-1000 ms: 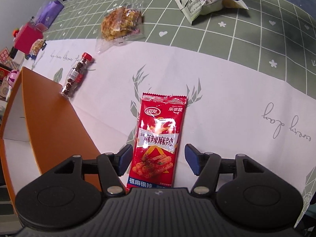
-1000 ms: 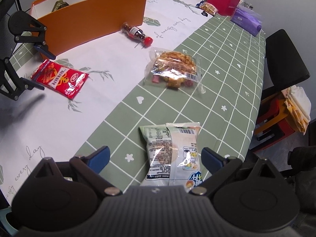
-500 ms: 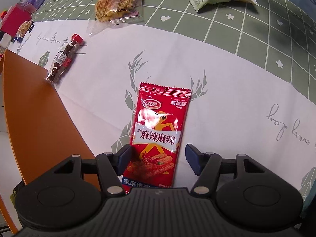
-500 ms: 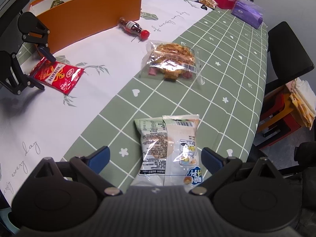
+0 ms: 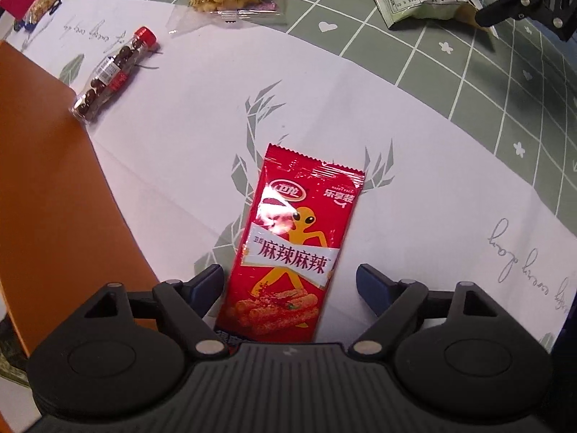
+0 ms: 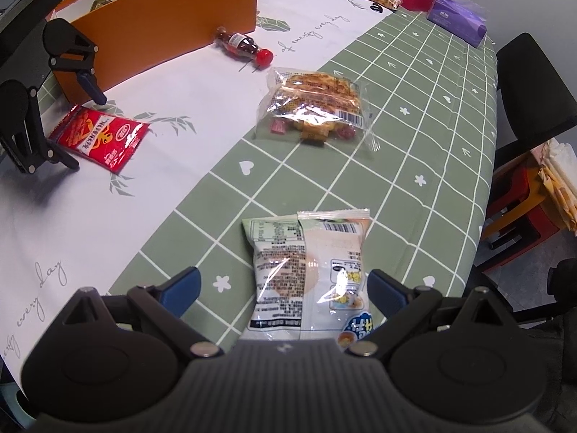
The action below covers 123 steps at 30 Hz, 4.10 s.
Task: Organize snacks
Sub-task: 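Grasp the red spicy-strip packet with the left gripper while the right gripper grasps the biscuit packet, then lift the red packet and biscuit packet toward the orange box with both tools, then open the left gripper over the box while the right gripper releases the biscuit packet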
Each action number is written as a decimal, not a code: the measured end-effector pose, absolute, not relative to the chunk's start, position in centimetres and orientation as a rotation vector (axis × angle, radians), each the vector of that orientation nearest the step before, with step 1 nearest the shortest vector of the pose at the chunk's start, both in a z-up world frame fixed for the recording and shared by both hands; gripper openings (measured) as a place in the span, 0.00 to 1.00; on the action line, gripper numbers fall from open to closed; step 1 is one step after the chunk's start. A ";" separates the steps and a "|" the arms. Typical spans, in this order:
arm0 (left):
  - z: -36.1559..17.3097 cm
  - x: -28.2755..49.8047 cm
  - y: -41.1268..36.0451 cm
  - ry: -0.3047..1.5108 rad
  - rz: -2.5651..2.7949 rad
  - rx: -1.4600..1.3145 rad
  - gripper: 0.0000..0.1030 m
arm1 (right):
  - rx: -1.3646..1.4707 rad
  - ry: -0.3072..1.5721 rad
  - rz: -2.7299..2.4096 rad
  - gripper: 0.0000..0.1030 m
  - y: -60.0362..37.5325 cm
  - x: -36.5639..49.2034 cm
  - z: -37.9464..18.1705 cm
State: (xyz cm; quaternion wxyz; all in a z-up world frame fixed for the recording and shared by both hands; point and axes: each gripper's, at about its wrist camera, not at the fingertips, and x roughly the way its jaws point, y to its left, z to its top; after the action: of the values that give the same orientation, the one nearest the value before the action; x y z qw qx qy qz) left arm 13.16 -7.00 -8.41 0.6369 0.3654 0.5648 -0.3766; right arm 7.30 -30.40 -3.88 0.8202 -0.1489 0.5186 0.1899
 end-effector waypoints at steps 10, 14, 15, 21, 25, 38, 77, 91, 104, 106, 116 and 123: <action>-8.7 13.1 -7.9 1.301 -0.920 0.820 0.93 | -0.298 1.109 0.400 0.93 -31.1 7.3 -4.2; -8.3 11.9 -8.6 1.265 -0.960 0.839 0.65 | -0.299 1.110 0.398 0.93 -31.1 7.5 -4.3; -8.2 11.4 -8.9 1.250 -0.966 0.849 0.63 | -0.302 1.112 0.398 0.93 -31.0 7.5 -4.4; -8.0 9.9 -9.7 1.208 -0.968 0.864 0.57 | -0.310 1.125 0.384 0.93 -30.5 8.4 -5.5; -8.1 9.3 -9.5 1.192 -0.966 0.866 0.55 | -0.312 1.146 0.359 0.93 -30.2 9.1 -6.3; -6.9 7.8 -9.8 1.159 -0.964 0.894 0.50 | -0.329 1.171 0.351 0.53 -30.2 9.0 -5.9; 2.6 6.9 -3.7 1.015 -0.862 0.840 0.49 | -0.484 0.990 0.485 0.41 -19.0 7.1 6.4; 6.8 8.5 0.1 0.950 -0.794 0.750 0.49 | -0.545 0.907 0.568 0.41 -12.3 7.7 10.2; 10.5 11.7 5.6 0.905 -0.676 0.659 0.49 | -0.573 0.805 0.621 0.41 -6.0 10.9 14.8; 10.7 12.5 6.3 0.905 -0.657 0.640 0.49 | -0.564 0.790 0.629 0.41 -5.2 11.4 15.2; 9.9 17.5 8.3 0.956 -0.539 0.539 0.49 | -0.559 0.800 0.627 0.41 -1.7 15.3 13.8; 8.2 21.5 9.2 1.001 -0.451 0.468 0.49 | -0.525 0.823 0.624 0.41 -0.1 19.0 12.4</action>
State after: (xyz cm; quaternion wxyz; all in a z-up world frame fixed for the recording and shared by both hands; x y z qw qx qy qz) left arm 21.48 9.16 8.20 0.8272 0.2205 0.4713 -0.2122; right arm 18.99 -0.11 12.39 0.8369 -0.2479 0.3888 0.2947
